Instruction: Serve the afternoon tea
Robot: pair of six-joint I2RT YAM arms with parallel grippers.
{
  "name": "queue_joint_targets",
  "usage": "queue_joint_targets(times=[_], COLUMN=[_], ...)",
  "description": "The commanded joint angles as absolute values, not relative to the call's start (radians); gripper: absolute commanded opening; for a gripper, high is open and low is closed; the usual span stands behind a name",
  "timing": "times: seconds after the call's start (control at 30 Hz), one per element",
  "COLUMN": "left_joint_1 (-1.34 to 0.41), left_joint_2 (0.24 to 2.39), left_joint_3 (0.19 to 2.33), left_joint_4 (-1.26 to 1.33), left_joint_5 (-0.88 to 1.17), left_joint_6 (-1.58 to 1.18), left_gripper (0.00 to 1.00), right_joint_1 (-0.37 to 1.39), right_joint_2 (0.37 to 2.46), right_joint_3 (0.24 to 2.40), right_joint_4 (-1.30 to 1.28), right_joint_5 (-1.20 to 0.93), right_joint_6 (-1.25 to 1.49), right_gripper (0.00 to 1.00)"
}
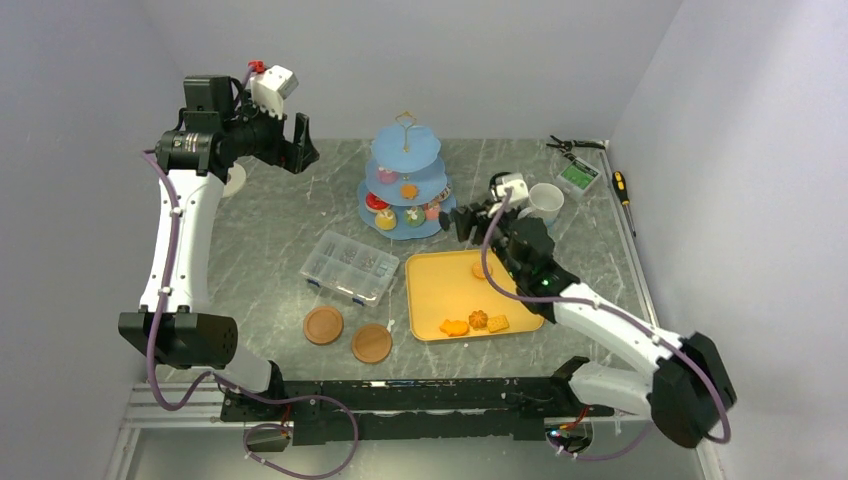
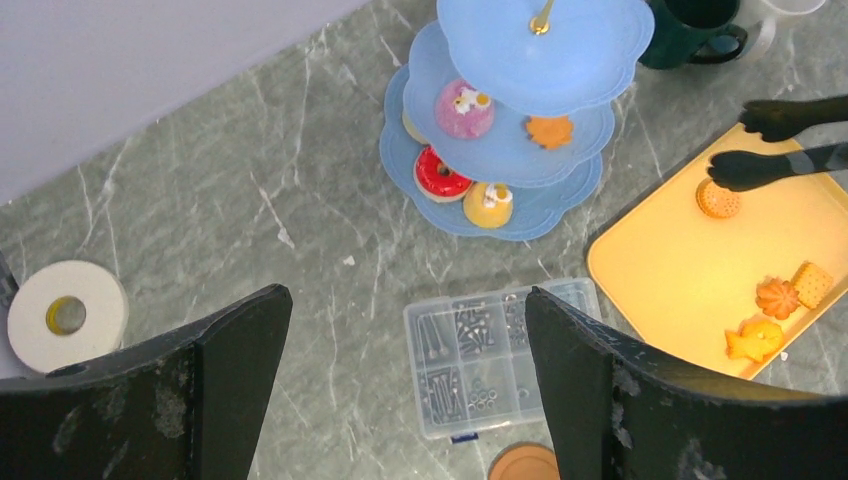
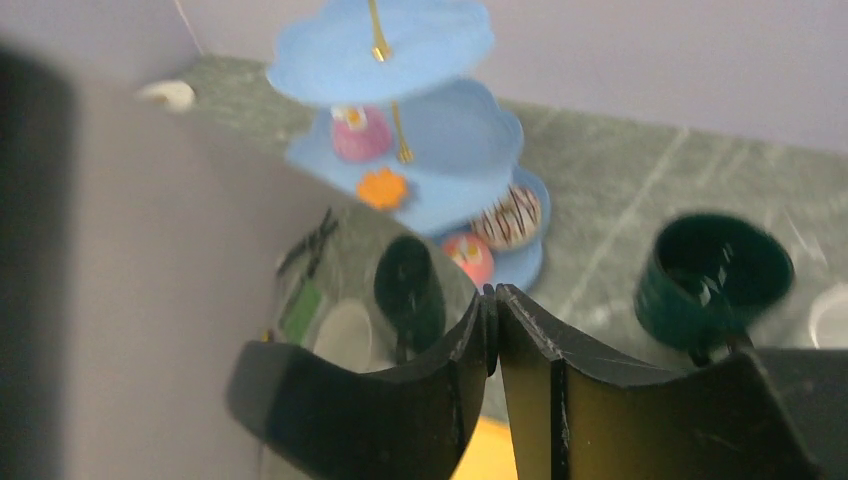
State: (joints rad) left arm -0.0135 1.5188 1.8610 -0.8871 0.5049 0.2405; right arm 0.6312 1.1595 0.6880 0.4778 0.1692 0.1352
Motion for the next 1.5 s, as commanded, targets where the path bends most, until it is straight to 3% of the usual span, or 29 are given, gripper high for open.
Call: queue_joint_targets(times=[0.0,0.37,1.13,1.3,1.47], left_joint_1=[-0.006,-0.003,-0.003,-0.003,-0.003], left_joint_2=[1.497,1.387,1.408,1.418,1.431], left_joint_3=[1.913,1.756,1.807,1.812,1.82], left_joint_4=[-0.976,-0.889,-0.898,-0.891,-0.888], left_joint_5=[0.436,0.448,0.479,0.479,0.48], left_joint_6=[0.233,0.189,0.178,0.178,0.176], left_gripper=[0.93,0.93,0.93,0.93,0.93], right_joint_1=[0.629,0.629,0.628,0.628,0.627], right_joint_2=[1.013,0.806,1.047,1.083,1.094], right_joint_3=[0.573,0.406,0.358,0.362,0.381], right_joint_4=[0.323,0.139,0.426,0.469,0.47], right_joint_5=[0.266,0.355,0.353,0.345,0.348], right_joint_6=[0.198,0.279,0.235,0.217,0.202], right_gripper=[0.62,0.62,0.66,0.61,0.47])
